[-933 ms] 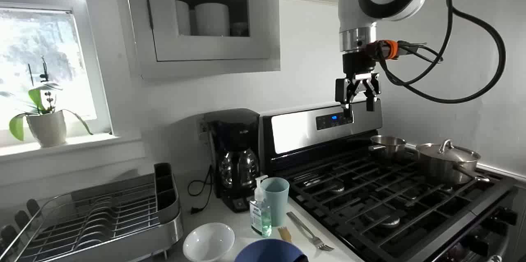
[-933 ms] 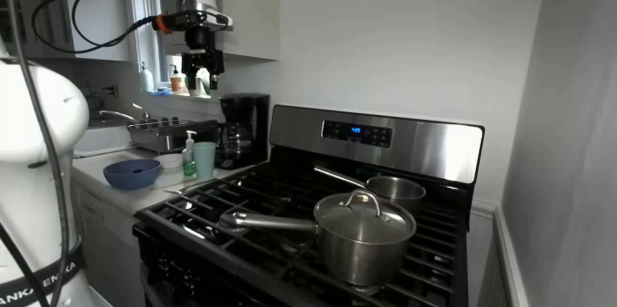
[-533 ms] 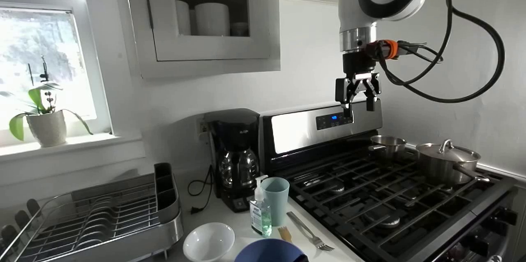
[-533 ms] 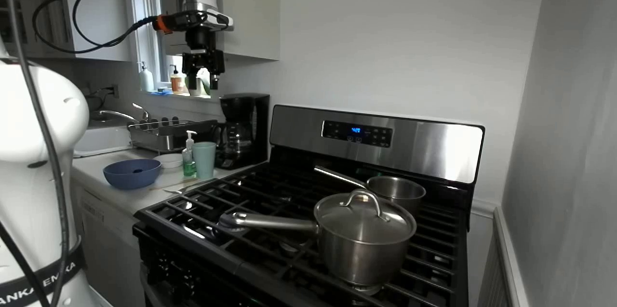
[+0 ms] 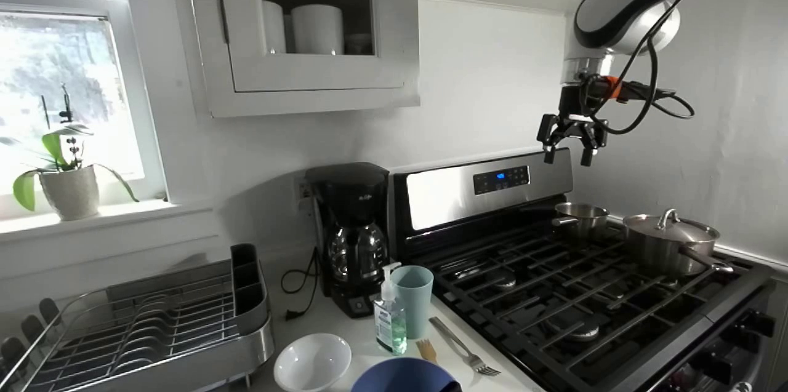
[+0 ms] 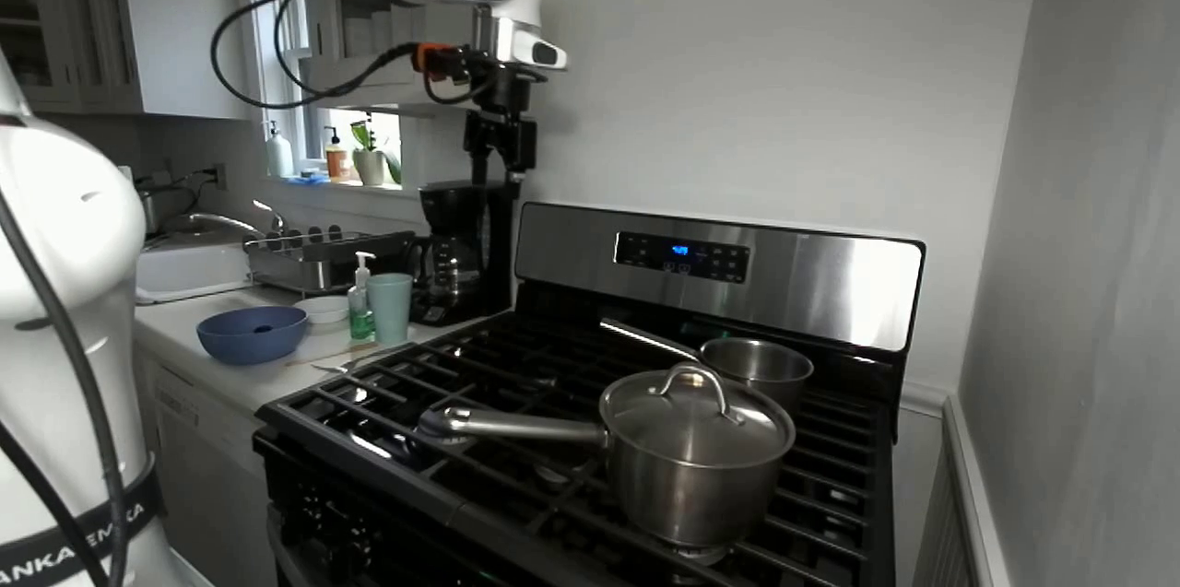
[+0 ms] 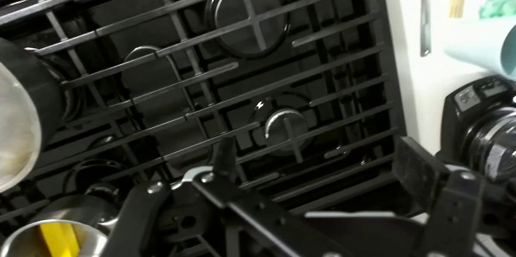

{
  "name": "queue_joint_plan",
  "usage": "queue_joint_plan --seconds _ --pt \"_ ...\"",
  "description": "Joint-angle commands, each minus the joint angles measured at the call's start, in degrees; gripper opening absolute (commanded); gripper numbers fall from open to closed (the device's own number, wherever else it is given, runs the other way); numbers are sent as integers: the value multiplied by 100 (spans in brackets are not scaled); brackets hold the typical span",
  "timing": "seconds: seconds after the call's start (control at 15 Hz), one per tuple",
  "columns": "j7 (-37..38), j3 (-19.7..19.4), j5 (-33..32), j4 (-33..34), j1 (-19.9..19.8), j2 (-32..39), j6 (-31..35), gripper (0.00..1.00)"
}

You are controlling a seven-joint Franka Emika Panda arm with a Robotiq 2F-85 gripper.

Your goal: Press a button on the stove

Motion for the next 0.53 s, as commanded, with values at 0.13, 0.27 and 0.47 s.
queue_joint_plan --seconds 0.13,0.27,0.47 --pt "-881 -902 425 -388 -571 191 1049 100" --pt "-1138 -1167 682 -327 -667 425 1321 100" --pt "-1444 -1454 1390 -128 -675 888 1712 100"
